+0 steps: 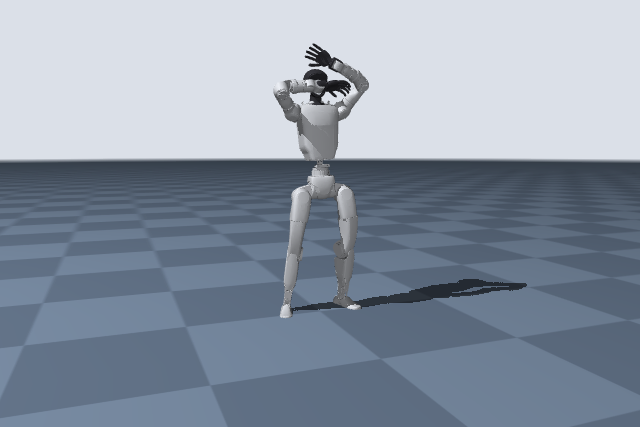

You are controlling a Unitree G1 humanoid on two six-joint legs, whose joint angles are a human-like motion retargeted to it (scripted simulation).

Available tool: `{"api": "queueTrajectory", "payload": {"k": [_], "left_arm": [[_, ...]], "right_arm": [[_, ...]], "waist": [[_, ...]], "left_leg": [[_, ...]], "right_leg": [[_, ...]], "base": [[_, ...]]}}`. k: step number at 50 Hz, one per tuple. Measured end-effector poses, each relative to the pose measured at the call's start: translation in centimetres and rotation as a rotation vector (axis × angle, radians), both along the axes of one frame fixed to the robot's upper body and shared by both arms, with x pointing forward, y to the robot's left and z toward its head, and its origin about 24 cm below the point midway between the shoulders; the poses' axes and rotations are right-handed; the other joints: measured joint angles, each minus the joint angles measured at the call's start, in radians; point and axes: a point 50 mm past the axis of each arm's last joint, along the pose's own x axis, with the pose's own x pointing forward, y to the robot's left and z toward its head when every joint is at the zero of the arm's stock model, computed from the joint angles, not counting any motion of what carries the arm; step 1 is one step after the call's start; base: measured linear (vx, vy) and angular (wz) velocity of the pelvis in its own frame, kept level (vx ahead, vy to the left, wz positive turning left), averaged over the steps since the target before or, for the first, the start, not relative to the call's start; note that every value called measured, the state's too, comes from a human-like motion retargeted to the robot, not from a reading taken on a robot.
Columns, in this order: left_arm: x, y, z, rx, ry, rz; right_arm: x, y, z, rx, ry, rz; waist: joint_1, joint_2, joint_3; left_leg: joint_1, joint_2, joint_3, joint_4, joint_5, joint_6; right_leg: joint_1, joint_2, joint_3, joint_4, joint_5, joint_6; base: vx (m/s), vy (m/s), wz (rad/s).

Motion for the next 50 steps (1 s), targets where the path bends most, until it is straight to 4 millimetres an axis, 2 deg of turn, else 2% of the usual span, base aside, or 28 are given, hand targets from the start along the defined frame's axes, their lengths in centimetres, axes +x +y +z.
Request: {"api": "queueTrajectory", "payload": {"k": [2, 3, 5, 7, 10, 12, 13, 15, 17, 20, 22, 23, 25, 27, 28, 31, 33, 35, 37, 41, 43, 45, 47, 48, 50], "left_arm": [[2.2, 0.7, 0.9, -0.009, 0.021, 0.153], [3.0, 0.8, 0.7, 0.016, 0.046, 0.203], [4.0, 0.3, -1.1, 0.131, 0.097, 0.241], [3.1, -0.9, -4.3, 0.309, 0.130, 0.180], [-0.6, -2.5, -8.6, 0.543, 0.047, 0.020], [-2.8, -3.0, -10.0, 0.591, 0.027, -0.111], [-3.6, -3.1, -10.2, 0.577, 0.025, -0.173], [-4.3, -3.3, -9.1, 0.488, 0.012, -0.261], [-3.8, -3.1, -6.4, 0.335, -0.025, -0.268], [-2.1, -1.7, -1.6, 0.068, -0.055, -0.193], [0.0, -0.4, 0.3, -0.041, -0.013, -0.087], [1.1, 0.1, 0.6, -0.058, 0.024, -0.021], [3.2, 0.7, -0.2, -0.014, 0.111, 0.097], [4.0, 0.5, -2.8, 0.134, 0.184, 0.154], [3.8, 0.2, -4.5, 0.229, 0.209, 0.152], [1.0, -0.9, -9.2, 0.490, 0.148, 0.063], [-1.2, -1.3, -11.1, 0.558, 0.134, -0.068], [-2.4, -1.5, -11.1, 0.511, 0.146, -0.195], [-2.0, -1.4, -9.2, 0.372, 0.133, -0.248], [0.8, 0.0, -3.4, 0.039, 0.081, -0.154], [2.7, 1.2, -1.7, -0.054, 0.102, -0.047], [4.9, 2.0, -1.8, -0.035, 0.174, 0.085], [6.1, 1.8, -3.4, 0.056, 0.244, 0.174], [6.3, 1.5, -4.7, 0.126, 0.272, 0.193], [5.5, 0.4, -7.6, 0.292, 0.278, 0.176]], "right_arm": [[-1.4, -0.1, 0.6, 0.061, -0.016, 0.092], [-1.6, -0.2, 1.3, 0.110, -0.039, 0.119], [-1.2, -0.5, 3.1, 0.225, -0.103, 0.130], [0.2, -0.8, 5.1, 0.330, -0.156, 0.081], [2.9, -1.7, 7.6, 0.408, -0.196, -0.081], [4.6, -2.5, 7.6, 0.389, -0.167, -0.190], [5.1, -2.8, 7.1, 0.359, -0.141, -0.228], [5.5, -2.8, 5.4, 0.265, -0.088, -0.256], [4.3, -2.0, 3.3, 0.149, -0.071, -0.205], [1.2, -0.7, 1.0, 0.038, -0.091, -0.049], [-0.6, -0.2, 1.1, 0.083, -0.092, 0.063], [-1.2, -0.1, 1.6, 0.133, -0.092, 0.109], [-1.6, 0.0, 3.2, 0.252, -0.109, 0.158], [-0.7, 0.1, 4.8, 0.342, -0.142, 0.137], [0.0, 0.1, 5.5, 0.371, -0.153, 0.110], [2.2, 0.0, 6.7, 0.385, -0.175, -0.011], [3.4, -0.4, 6.6, 0.351, -0.167, -0.089], [4.2, -0.9, 5.7, 0.291, -0.154, -0.140], [4.1, -1.0, 4.3, 0.214, -0.161, -0.143], [1.5, -0.6, 1.2, 0.094, -0.187, -0.003], [-0.1, -0.3, 0.3, 0.084, -0.158, 0.092], [-1.3, -0.1, 0.6, 0.135, -0.114, 0.175], [-1.3, -0.1, 2.1, 0.225, -0.116, 0.183], [-0.9, -0.1, 3.2, 0.277, -0.125, 0.172], [0.3, -0.1, 5.3, 0.373, -0.162, 0.116]], "waist": [[-0.001, 0.007, 0.000], [0.006, 0.016, -0.001], [0.029, 0.040, -0.009], [0.048, 0.067, -0.016], [0.055, 0.080, -0.017], [0.033, 0.059, -0.011], [0.019, 0.044, -0.006], [-0.010, 0.014, 0.007], [-0.036, -0.007, 0.020], [-0.050, -0.004, 0.033], [-0.054, 0.006, 0.037], [-0.057, 0.010, 0.037], [-0.054, 0.022, 0.032], [-0.036, 0.052, 0.020], [-0.027, 0.068, 0.014], [-0.026, 0.086, -0.003], [-0.047, 0.067, -0.008], [-0.073, 0.033, -0.005], [-0.096, -0.003, 0.002], [-0.107, -0.029, 0.017], [-0.096, -0.017, 0.021], [-0.093, -0.008, 0.015], [-0.070, 0.014, 0.015], [-0.060, 0.027, 0.012], [-0.045, 0.049, 0.005]], "left_leg": [[-0.004, -0.001, -0.005, 0.002, 0.000, 0.002], [-0.006, -0.002, -0.007, 0.003, 0.001, 0.003], [-0.010, -0.001, -0.009, 0.004, 0.001, 0.003], [-0.012, 0.001, -0.010, 0.005, 0.001, 0.000], [-0.014, 0.005, -0.010, 0.005, 0.002, -0.009], [-0.013, 0.005, -0.012, 0.003, 0.003, -0.015], [-0.012, 0.005, -0.013, 0.003, 0.004, -0.018], [-0.009, 0.005, -0.014, 0.002, 0.004, -0.021], [-0.006, 0.003, -0.015, 0.001, 0.005, -0.020], [-0.002, 0.002, -0.013, 0.001, 0.005, -0.013], [0.000, 0.002, -0.010, 0.002, 0.005, -0.008], [0.000, 0.003, -0.008, 0.003, 0.005, -0.006], [0.000, 0.004, -0.004, 0.003, 0.005, -0.004], [-0.001, 0.008, 0.002, 0.003, 0.004, -0.006], [-0.002, 0.010, 0.005, 0.003, 0.004, -0.007], [-0.004, 0.015, 0.009, 0.003, 0.004, -0.016], [-0.005, 0.015, 0.008, 0.003, 0.006, -0.022], [-0.005, 0.015, 0.005, 0.002, 0.007, -0.026], [-0.003, 0.013, 0.002, 0.002, 0.007, -0.027], [0.000, 0.009, -0.004, 0.003, 0.008, -0.021], [0.001, 0.008, -0.005, 0.004, 0.008, -0.015], [0.000, 0.007, -0.005, 0.005, 0.009, -0.011], [0.000, 0.009, -0.005, 0.007, 0.007, -0.009], [0.000, 0.011, -0.005, 0.007, 0.007, -0.009], [-0.002, 0.014, -0.005, 0.008, 0.006, -0.012]], "right_leg": [[0.001, -0.001, -0.005, -0.002, 0.001, 0.004], [0.001, -0.002, -0.008, -0.003, 0.002, 0.006], [0.000, -0.001, -0.010, -0.005, 0.004, 0.007], [-0.001, 0.001, -0.010, -0.006, 0.007, 0.004], [-0.003, 0.005, -0.009, -0.005, 0.009, -0.003], [-0.002, 0.005, -0.010, -0.004, 0.008, -0.007], [0.000, 0.005, -0.011, -0.004, 0.008, -0.009], [0.004, 0.005, -0.013, -0.004, 0.006, -0.010], [0.008, 0.004, -0.014, -0.005, 0.005, -0.009], [0.011, 0.003, -0.013, -0.006, 0.004, -0.005], [0.011, 0.003, -0.010, -0.007, 0.004, -0.003], [0.010, 0.003, -0.008, -0.007, 0.005, -0.003], [0.007, 0.004, -0.003, -0.007, 0.006, -0.004], [0.003, 0.008, 0.003, -0.007, 0.008, -0.007], [0.000, 0.010, 0.007, -0.006, 0.009, -0.009], [-0.007, 0.015, 0.013, -0.005, 0.011, -0.016], [-0.008, 0.016, 0.013, -0.004, 0.011, -0.019], [-0.005, 0.015, 0.010, -0.004, 0.010, -0.021], [-0.001, 0.013, 0.006, -0.004, 0.009, -0.020], [0.007, 0.009, -0.002, -0.005, 0.006, -0.013], [0.010, 0.008, -0.003, -0.006, 0.005, -0.009], [0.008, 0.007, -0.004, -0.005, 0.006, -0.005], [0.009, 0.008, -0.003, -0.005, 0.006, -0.008], [0.009, 0.010, -0.003, -0.005, 0.006, -0.009], [0.007, 0.013, -0.002, -0.005, 0.007, -0.014]], "base": [[0.00, 0.00, 0.00], [0.00, 0.00, 0.00], [0.00, 0.00, 0.00], [0.00, 0.00, 0.00], [0.00, 0.00, 0.00], [0.00, 0.00, 0.00], [0.00, 0.00, 0.00], [0.00, 0.00, 0.00], [0.00, 0.00, 0.00], [0.00, 0.00, 0.00], [0.00, 0.00, 0.00], [0.00, 0.00, 0.00], [0.00, 0.00, 0.00], [0.00, 0.00, 0.00], [0.00, 0.00, 0.00], [0.00, 0.00, 0.00], [0.00, 0.00, 0.00], [0.00, 0.00, 0.00], [0.00, 0.00, 0.00], [0.00, 0.00, 0.00], [0.00, 0.00, 0.00], [0.00, 0.00, 0.00], [0.00, 0.00, 0.00], [0.00, 0.00, 0.00], [0.00, 0.00, 0.00]]}}
